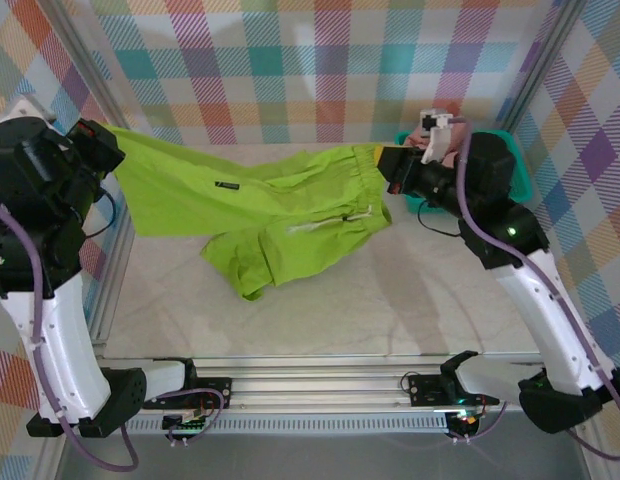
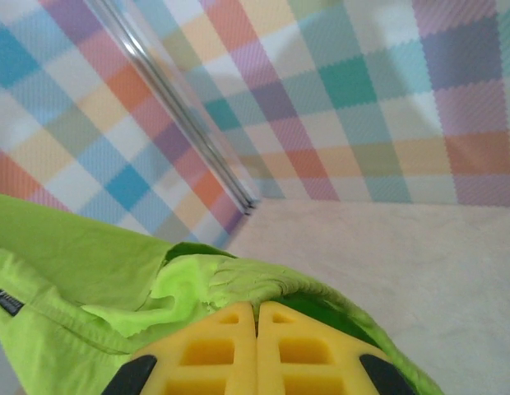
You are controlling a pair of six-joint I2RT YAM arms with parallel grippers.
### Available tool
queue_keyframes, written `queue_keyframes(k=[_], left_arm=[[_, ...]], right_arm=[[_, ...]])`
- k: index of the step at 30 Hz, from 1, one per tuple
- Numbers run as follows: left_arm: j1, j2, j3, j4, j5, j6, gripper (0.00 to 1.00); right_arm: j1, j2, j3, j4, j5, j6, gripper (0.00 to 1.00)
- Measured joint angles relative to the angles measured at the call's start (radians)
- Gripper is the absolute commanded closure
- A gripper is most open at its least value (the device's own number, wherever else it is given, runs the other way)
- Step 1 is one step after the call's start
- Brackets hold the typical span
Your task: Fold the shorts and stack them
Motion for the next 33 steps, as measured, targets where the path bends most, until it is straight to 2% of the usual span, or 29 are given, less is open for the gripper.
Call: queue_keyframes(k=[4,9,13,17,22,26,27,28,29,30,31,32,33], left_arm=[[0.0,0.036,0.175,-0.031,-0.018,0.003,1.0],[0.0,0.077,0.308,-0.033,-0.048,0.009,1.0],[0.001,0.121,0.351,-0.032,-0.059,0.01,1.0],[0.001,0.224,0.338,-0.011,-0.05,0.021,1.0],[0.001,0.401,0.221,0.091,-0.021,0.033,1.0],[0.001,0.628,0.183,0.15,0.0,0.034,0.99],[0.001,0.674,0.18,0.16,0.006,0.033,0.98],[0.001,0.735,0.179,0.177,0.013,0.032,0.97],[0.001,0.787,0.179,0.19,0.018,0.029,0.91],[0.001,0.833,0.183,0.2,0.023,0.026,0.82],[0.001,0.897,0.201,0.207,0.031,0.023,0.63],[0.001,0.961,0.233,0.21,0.04,0.017,0.39],[0.002,1.015,0.269,0.209,0.049,0.014,0.23]], right_arm=[[0.017,-0.063,-0.008,0.059,-0.039,0.041,1.0],[0.056,-0.098,-0.008,0.121,-0.051,0.08,1.0],[0.077,-0.096,-0.008,0.134,-0.02,0.109,1.0],[0.083,-0.065,-0.021,0.125,0.078,0.129,1.0],[0.079,0.072,-0.026,0.076,0.238,0.137,1.0],[0.037,0.26,-0.026,0.053,0.28,0.158,1.0],[0.021,0.304,-0.023,0.047,0.281,0.165,0.98],[0.001,0.361,-0.015,0.039,0.28,0.181,0.84],[-0.019,0.413,-0.006,0.033,0.279,0.194,0.66],[-0.039,0.46,0.007,0.027,0.277,0.209,0.51],[-0.065,0.518,0.026,0.024,0.272,0.226,0.38],[-0.092,0.572,0.051,0.016,0.264,0.244,0.32],[-0.113,0.613,0.076,0.006,0.256,0.256,0.28]])
